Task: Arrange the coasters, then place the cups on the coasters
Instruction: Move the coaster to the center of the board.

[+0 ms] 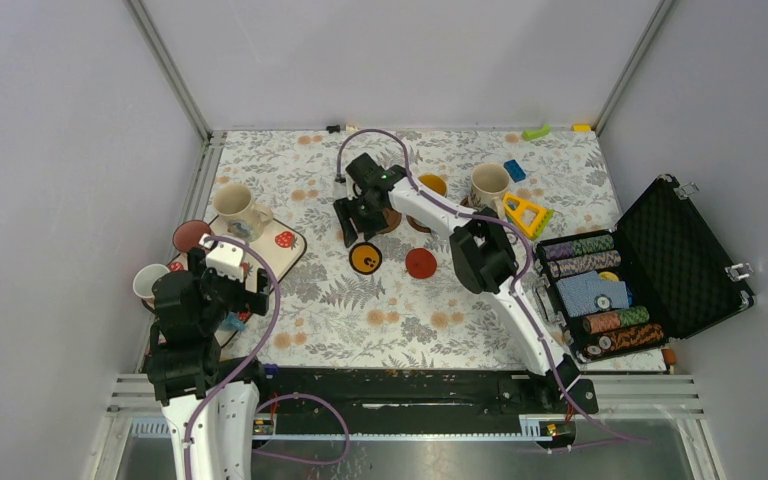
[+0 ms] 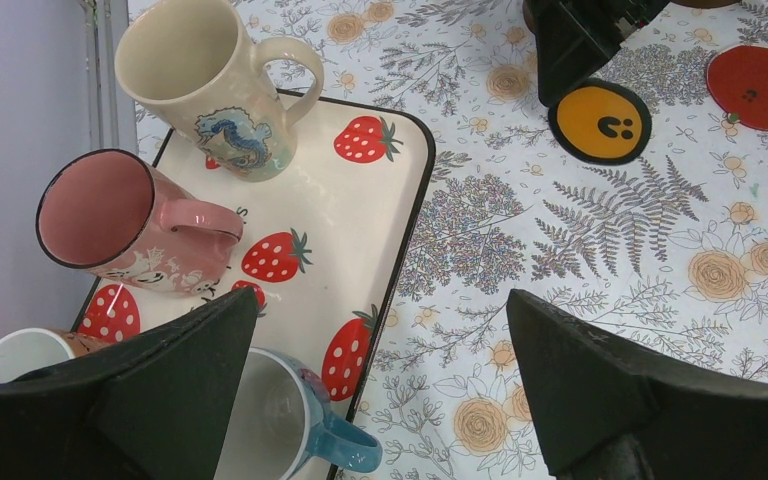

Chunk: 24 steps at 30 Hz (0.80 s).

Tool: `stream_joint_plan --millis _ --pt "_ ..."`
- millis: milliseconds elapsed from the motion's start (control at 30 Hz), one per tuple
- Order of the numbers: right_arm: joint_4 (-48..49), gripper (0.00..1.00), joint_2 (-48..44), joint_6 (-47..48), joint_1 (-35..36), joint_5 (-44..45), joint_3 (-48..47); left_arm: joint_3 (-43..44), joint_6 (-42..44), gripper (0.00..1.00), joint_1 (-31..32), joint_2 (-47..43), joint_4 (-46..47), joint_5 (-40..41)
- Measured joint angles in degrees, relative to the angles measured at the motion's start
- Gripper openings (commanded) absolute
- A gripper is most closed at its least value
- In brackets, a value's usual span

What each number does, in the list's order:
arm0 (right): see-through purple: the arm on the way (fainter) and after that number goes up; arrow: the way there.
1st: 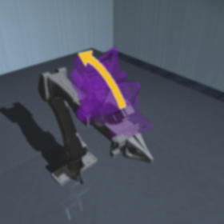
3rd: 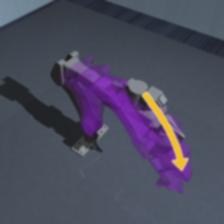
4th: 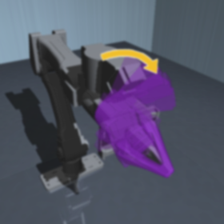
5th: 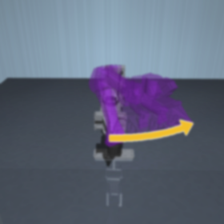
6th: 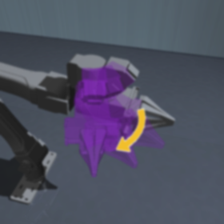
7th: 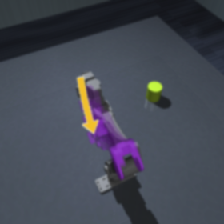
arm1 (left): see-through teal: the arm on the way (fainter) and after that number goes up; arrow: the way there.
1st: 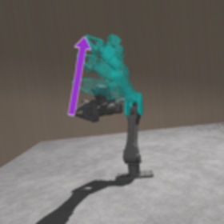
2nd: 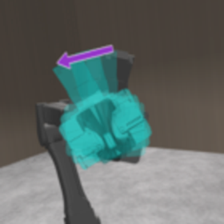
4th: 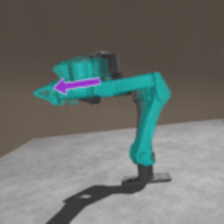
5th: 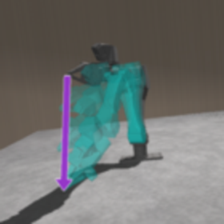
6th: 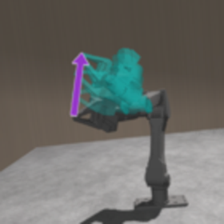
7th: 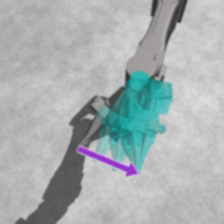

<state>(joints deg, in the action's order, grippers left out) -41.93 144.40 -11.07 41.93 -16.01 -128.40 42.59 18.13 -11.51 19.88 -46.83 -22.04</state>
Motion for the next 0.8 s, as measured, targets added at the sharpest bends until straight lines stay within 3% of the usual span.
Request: stream_joint_plan --millis 200,533,800 --pt "-2.36 0.62 -0.59 -0.13 0.22 -2.54 1.42 0.00 -0.09 0.99 0.00 -0.09 0.02 0.04" --pt "-2.12 0.66 -11.06 3.15 0.33 -1.86 18.27 -0.09 -0.11 0.99 -0.04 -0.81 0.11 0.02" --pt "4.48 0.76 -32.54 15.47 1.49 7.85 34.77 -0.09 -0.09 0.99 -0.11 -1.84 0.13 0.00"
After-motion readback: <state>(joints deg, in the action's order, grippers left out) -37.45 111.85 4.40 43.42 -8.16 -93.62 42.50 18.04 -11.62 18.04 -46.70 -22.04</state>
